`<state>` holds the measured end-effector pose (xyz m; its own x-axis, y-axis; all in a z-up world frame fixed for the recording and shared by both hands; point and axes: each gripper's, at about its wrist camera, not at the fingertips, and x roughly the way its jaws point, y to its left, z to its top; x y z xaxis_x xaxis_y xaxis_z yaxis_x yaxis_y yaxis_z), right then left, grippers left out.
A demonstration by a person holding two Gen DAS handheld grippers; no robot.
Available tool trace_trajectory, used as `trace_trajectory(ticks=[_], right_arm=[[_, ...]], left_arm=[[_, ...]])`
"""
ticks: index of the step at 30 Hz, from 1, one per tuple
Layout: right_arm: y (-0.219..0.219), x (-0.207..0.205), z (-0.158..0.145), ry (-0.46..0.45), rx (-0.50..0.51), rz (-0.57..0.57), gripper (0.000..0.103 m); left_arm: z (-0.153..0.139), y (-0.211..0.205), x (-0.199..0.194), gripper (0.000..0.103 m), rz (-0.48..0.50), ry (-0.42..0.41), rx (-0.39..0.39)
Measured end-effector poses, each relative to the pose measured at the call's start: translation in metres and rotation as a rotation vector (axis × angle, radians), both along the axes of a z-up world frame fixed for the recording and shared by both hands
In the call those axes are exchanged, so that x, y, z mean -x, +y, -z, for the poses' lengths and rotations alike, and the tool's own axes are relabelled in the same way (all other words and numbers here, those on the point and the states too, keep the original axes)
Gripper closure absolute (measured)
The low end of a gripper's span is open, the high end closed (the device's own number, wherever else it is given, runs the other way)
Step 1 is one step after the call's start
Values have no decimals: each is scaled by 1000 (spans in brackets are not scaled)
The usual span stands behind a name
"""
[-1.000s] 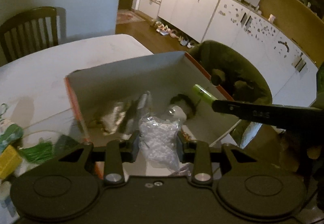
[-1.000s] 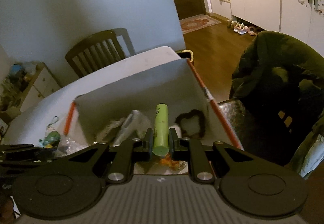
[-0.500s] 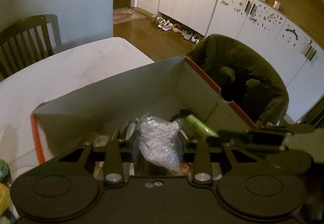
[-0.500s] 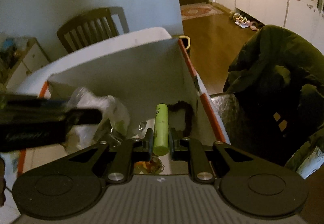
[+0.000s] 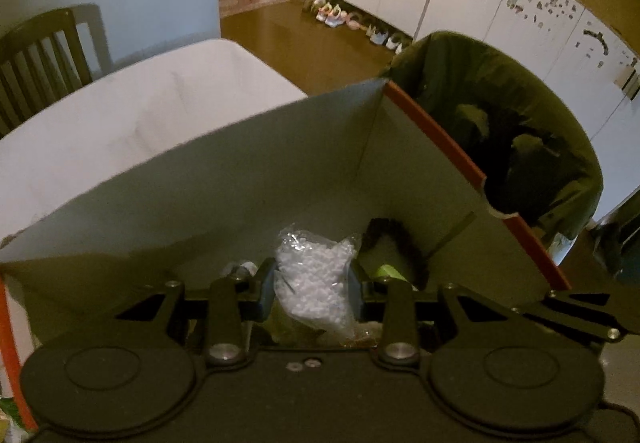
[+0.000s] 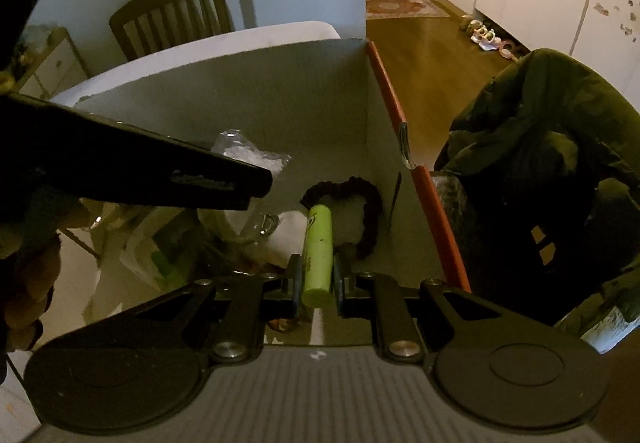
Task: Organize objects
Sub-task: 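Open both grippers inside the box to drop the bag and highlighter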
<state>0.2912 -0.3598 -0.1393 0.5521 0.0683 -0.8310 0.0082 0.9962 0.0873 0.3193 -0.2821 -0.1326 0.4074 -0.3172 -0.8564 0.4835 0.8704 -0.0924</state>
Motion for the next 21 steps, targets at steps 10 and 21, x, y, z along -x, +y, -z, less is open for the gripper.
trace_trajectory(ticks=[10, 21], right_arm=[[-9, 4, -4, -6, -63, -57, 85], [-19, 18, -21, -59, -117, -45, 80]], left_arm=[[14, -9, -9, 67, 20, 48, -34], [6, -9, 0, 55, 22, 8, -29]])
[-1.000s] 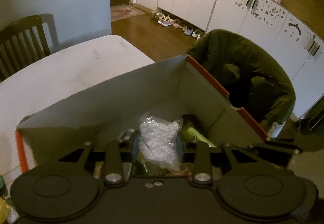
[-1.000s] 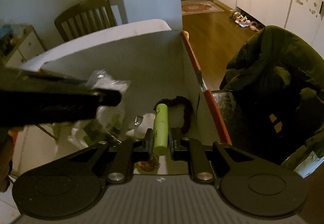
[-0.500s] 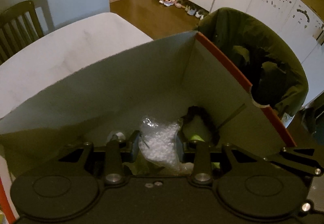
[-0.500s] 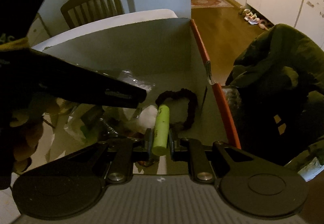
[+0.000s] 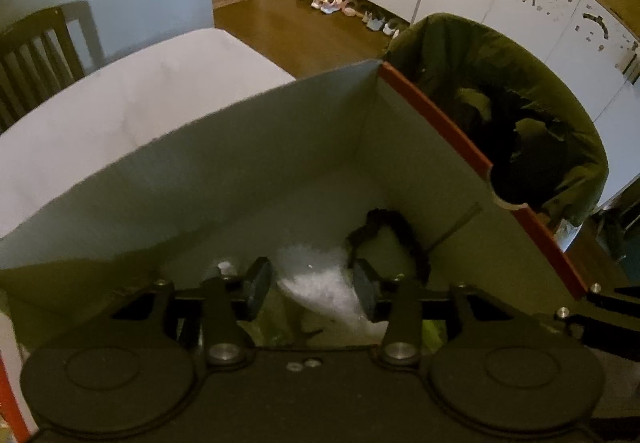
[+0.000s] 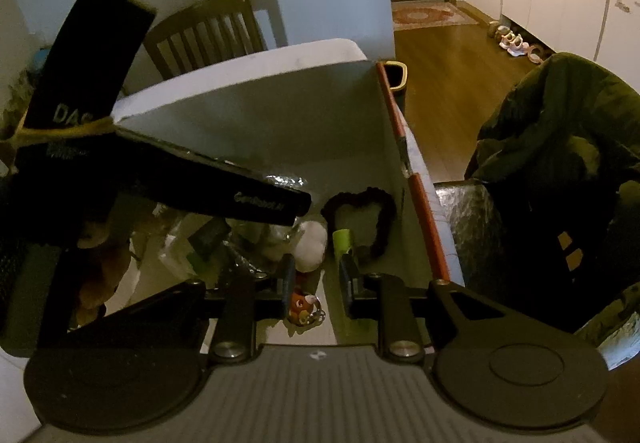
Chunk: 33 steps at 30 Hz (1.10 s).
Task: Organize objects
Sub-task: 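Open both grippers inside the box to drop the bag and highlighter, then move both grippers back from the box to the pile on the table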
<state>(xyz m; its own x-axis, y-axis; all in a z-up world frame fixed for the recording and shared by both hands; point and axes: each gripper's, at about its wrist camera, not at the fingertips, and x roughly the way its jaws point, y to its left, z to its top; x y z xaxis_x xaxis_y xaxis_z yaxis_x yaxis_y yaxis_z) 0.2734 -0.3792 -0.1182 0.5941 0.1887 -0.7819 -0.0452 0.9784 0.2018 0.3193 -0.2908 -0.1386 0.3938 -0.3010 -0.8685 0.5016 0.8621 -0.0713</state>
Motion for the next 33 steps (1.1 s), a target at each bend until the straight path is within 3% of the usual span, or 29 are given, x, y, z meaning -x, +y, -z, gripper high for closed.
trace_trajectory(ticks=[4, 23, 27, 33], right_arm=[[-2, 6, -6, -15, -2, 14, 74], [19, 39, -46, -120, -36, -22, 73], [31, 45, -55, -148, -48, -42, 51], [58, 52, -64, -163, -58, -70, 49]], left_arm=[[-9, 5, 7, 50, -2, -20, 12], [-77, 69, 68, 37, -88, -138, 130], [-88, 91, 82, 32, -121, -161, 158], [-100, 128, 102, 27, -162, -183, 192]])
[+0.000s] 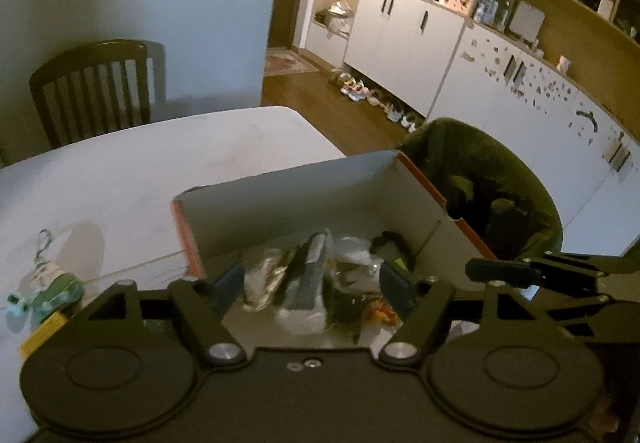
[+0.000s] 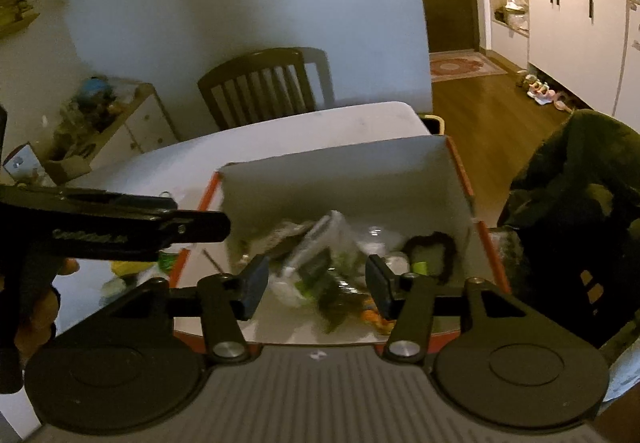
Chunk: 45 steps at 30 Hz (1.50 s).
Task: Organize objects
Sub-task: 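Move both grippers back from the box to the pile on the table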
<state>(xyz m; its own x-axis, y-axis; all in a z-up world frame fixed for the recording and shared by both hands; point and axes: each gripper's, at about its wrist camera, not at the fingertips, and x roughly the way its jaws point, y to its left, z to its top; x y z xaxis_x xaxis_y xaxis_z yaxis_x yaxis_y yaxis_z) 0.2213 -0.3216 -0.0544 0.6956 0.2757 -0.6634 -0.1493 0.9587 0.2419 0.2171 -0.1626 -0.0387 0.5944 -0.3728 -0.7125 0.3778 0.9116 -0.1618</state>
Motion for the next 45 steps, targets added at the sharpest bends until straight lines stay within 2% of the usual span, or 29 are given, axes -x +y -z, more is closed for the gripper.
trace_trajectory(ticks=[5, 15, 21, 33, 40, 42, 45], right_arm=[[27, 7, -6, -8, 0, -15, 43], [98, 20, -10, -29, -5, -66, 23], [140, 19, -7, -16, 0, -85, 19], [208, -5, 16, 44, 39, -80, 19], [243, -25, 31, 78, 74, -90, 19], [254, -31, 36, 88, 86, -99, 19], [269, -42, 43, 105, 95, -113, 19]], left_arm=[[-6, 33, 14, 19, -25, -28, 14], [-8, 105, 38, 5, -77, -64, 9], [-5, 156, 41, 1, -111, -75, -1], [42, 241, 40, 0, -170, -15, 24], [72, 271, 35, 0, -222, 3, 16], [79, 277, 34, 0, -208, 7, 34], [89, 278, 33, 0, -202, -10, 7]])
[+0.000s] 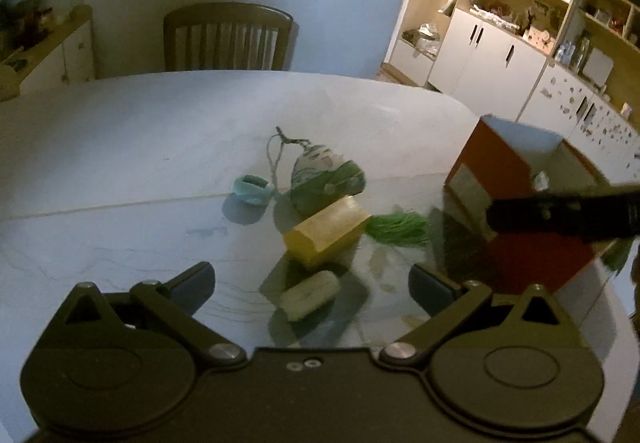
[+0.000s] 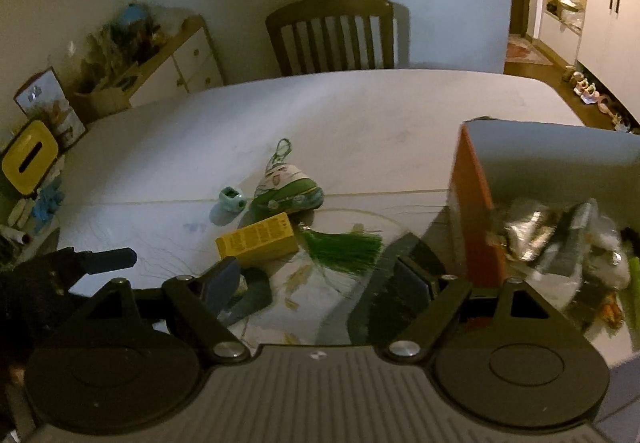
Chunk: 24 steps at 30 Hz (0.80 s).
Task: Organize objects
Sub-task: 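Move both grippers back from the box to the pile on the table, then grasp the yellow box with the right gripper while the left gripper reaches the white soap bar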
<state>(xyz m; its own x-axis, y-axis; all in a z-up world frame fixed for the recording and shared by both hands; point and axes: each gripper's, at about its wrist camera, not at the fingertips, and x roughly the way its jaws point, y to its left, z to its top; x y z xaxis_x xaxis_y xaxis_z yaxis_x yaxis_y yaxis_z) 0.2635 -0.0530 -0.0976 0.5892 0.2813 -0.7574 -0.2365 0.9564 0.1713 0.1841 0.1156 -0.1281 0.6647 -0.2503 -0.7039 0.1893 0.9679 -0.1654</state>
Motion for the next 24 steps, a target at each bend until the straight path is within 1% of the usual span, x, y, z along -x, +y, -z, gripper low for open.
trace_trajectory(ticks=[4, 6, 8, 12, 21, 23, 24], right_arm=[[20, -14, 10, 12, 6, -36, 19], [31, -22, 15, 20, 11, -64, 19], [44, -28, 20, 22, 25, -101, 19], [62, -41, 32, 36, 54, -156, 19], [83, -65, 61, 77, 136, -217, 19], [87, -68, 65, 84, 149, -234, 19], [89, -69, 67, 84, 158, -238, 19]], left_arm=[[16, -1, -5, 0, 6, 4, -43], [24, -2, -7, 0, 13, 15, -49], [28, -3, -8, 1, 21, 10, -60], [35, 0, -11, 1, 30, 19, -45], [48, -5, -18, 9, 64, 34, -41], [51, -5, -20, 17, 63, 40, -45], [52, -6, -21, 18, 66, 42, -48]])
